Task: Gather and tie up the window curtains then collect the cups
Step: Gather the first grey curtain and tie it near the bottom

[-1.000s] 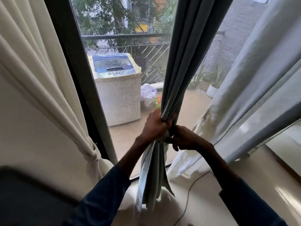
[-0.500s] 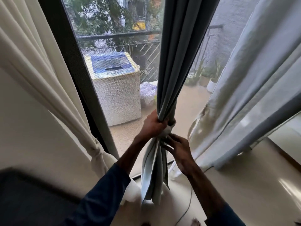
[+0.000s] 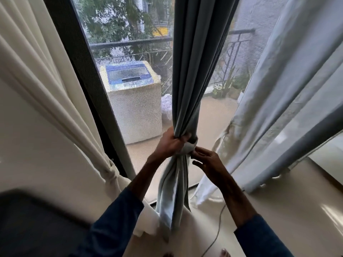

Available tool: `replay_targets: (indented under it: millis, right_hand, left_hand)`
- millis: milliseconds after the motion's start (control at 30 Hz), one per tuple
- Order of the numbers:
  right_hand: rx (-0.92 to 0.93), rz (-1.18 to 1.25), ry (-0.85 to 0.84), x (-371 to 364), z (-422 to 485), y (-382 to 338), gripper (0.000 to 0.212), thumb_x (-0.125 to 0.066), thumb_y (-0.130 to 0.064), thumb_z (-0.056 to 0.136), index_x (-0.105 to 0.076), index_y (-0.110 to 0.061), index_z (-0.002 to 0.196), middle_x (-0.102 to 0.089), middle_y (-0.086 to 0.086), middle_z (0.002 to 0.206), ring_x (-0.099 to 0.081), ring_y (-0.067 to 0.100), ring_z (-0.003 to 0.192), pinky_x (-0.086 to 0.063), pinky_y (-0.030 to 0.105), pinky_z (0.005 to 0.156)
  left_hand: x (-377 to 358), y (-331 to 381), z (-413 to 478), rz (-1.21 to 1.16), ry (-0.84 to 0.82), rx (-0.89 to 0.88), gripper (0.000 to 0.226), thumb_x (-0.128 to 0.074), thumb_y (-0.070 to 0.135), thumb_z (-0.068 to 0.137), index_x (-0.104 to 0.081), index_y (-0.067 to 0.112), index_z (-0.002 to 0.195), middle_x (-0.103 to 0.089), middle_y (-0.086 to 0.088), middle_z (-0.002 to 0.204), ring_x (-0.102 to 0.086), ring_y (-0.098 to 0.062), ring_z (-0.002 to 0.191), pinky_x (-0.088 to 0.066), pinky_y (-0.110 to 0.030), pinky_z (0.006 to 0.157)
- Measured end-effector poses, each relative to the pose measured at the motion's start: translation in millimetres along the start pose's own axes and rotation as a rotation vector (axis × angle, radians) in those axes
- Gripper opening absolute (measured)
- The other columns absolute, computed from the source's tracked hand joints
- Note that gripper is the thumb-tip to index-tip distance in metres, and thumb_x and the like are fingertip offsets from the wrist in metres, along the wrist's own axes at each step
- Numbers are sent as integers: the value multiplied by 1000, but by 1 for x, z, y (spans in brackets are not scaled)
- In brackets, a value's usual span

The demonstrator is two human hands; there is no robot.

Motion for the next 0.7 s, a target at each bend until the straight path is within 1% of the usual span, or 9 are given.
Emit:
replay_targets:
  millis: [100,200,267,333,433,467,533,600,700]
  right_hand:
    - [-81,-19,67,20,6,20,28,-67,-10,92,-72,-9,119,-72,6,99,-58,13,83,-53,27,79]
    - [-168,24,81,28,4,42,30,-68,-15,92,-71,-12,121,-71,5,105,-57,11,85,-52,28,84]
    - [-169,50,91,27,3,45,32,-68,-17,92,-70,-12,123,-71,4,107,-58,10,85,-51,29,86]
    - [-130,66,125,27,3,41,30,-68,-17,93,-70,-13,122,-72,2,104,-59,9,83,-52,28,84]
    - [-70,120,152,28,3,37,25,-67,-14,93,-71,-12,118,-75,0,96,-64,10,83,-54,26,82]
    - [-49,136,152,28,4,36,26,-67,-13,93,-71,-10,119,-75,3,100,-67,13,88,-55,26,83]
    - [-20,169,156,29,5,33,32,-70,-12,91,-69,-5,122,-74,12,111,-70,20,100,-57,28,90]
    - [-11,204,192,35,3,32,34,-72,-9,89,-68,-1,122,-73,17,112,-69,24,101,-59,29,89]
    - [-12,214,244,46,-1,30,32,-70,-6,89,-66,0,120,-71,19,111,-69,26,100,-60,29,81]
  left_hand:
    - [-1,2,-5,1,21,-33,19,-65,27,91,-64,26,72,-67,15,68,-60,5,66,-47,-21,63]
    - [-7,8,-7,81,45,-57,18,-64,44,87,-65,26,81,-68,12,75,-62,-1,72,-50,-29,66]
    - [-10,13,-9,156,52,-70,14,-63,48,89,-64,39,78,-67,23,72,-61,9,69,-48,-26,65]
    - [-14,14,-12,177,40,-73,18,-64,55,87,-64,37,89,-68,25,80,-63,9,75,-53,-28,70]
    - [-20,5,-17,103,-73,-160,48,-72,52,82,-56,25,119,-64,16,107,-65,2,94,-57,-37,82]
    - [-21,2,-19,81,-98,-184,57,-74,49,80,-52,22,125,-62,14,114,-65,0,99,-57,-39,82]
    - [-17,-7,-23,73,-77,-175,71,-76,57,72,-50,23,128,-62,14,117,-65,-2,99,-59,-42,76]
    - [-6,-10,-26,200,62,-127,75,-76,72,61,-51,31,119,-64,19,107,-65,-2,87,-59,-40,66]
    - [11,-13,-34,418,319,-13,66,-71,86,52,-56,30,83,-63,18,77,-60,-2,67,-49,-29,56]
Point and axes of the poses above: each hand's wrist, its own z-axis towards the middle knuckle, its own x-axis out of the back of the hand, y = z × x, the point moved 8 cm from there along z, towards the middle knuckle
